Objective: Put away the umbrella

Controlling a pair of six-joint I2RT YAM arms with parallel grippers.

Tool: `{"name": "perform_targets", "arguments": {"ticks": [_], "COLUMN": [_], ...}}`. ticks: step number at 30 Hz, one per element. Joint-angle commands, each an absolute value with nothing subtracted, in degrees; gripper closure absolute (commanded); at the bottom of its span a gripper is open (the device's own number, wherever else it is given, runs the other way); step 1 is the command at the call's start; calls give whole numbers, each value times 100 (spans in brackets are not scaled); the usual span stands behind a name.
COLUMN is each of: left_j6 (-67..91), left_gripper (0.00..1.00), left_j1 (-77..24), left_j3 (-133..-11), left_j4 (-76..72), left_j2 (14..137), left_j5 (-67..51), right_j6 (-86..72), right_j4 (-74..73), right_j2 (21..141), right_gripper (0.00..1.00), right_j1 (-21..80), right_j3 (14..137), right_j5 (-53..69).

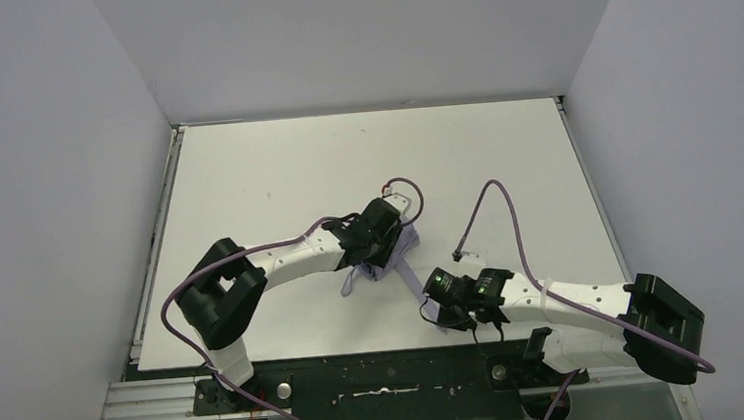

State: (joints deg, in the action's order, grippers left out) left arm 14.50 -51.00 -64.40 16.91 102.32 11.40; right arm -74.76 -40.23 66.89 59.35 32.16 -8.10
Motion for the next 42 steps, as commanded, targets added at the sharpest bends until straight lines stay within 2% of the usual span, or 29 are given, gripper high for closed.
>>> {"name": "perform_targets", "arguments": {"ticks": [1, 4, 7, 10, 19, 23, 28, 34, 37, 42], "left_j6": [1257, 1162, 1045, 914, 453, 289, -216, -879, -1233, -1937], "left_gripper": [100, 100, 100, 100, 100, 100, 100, 100, 100, 100], "left_j1": [-5304, -5507, -5674, -5793, -6092, -6100, -6164, -6230, -6292, -6378], "left_j3": [-6053, -5844, -5679, -5595, -5470, -5476, -5636, -5798, -5688, -5587], "left_j4": [2160, 1998, 1803, 1634, 1311, 1265, 1261, 1223, 885, 502], "left_j2": [10326, 10358, 10407, 10434, 10417, 10452, 10533, 10495, 10377, 10387], "left_j5": [1879, 2086, 2315, 2462, 2638, 2601, 2701, 2914, 2933, 2715], "right_j6": [-7730, -7656, -7616, -7682, -7497, -6668, -5290, -3863, -3316, -2759], "right_j4": [-4237, -4264, -4400, -4424, -5117, -5254, -4797, -3738, -2747, -328], "right_j2": [6536, 6565, 6543, 6406, 5497, 5308, 5349, 6270, 6893, 7472], "right_gripper": [100, 100, 91, 89, 64, 56, 50, 47, 47, 50], "right_j1": [6048, 6054, 6051, 6052, 5853, 4871, 2951, 655, 78, 30], "right_j3": [2914, 2900, 2902, 2805, 3272, 3669, 4236, 5081, 5378, 5370], "right_j5": [-578, -545, -689, -758, -1541, -1488, -878, 41, 679, 902]}}
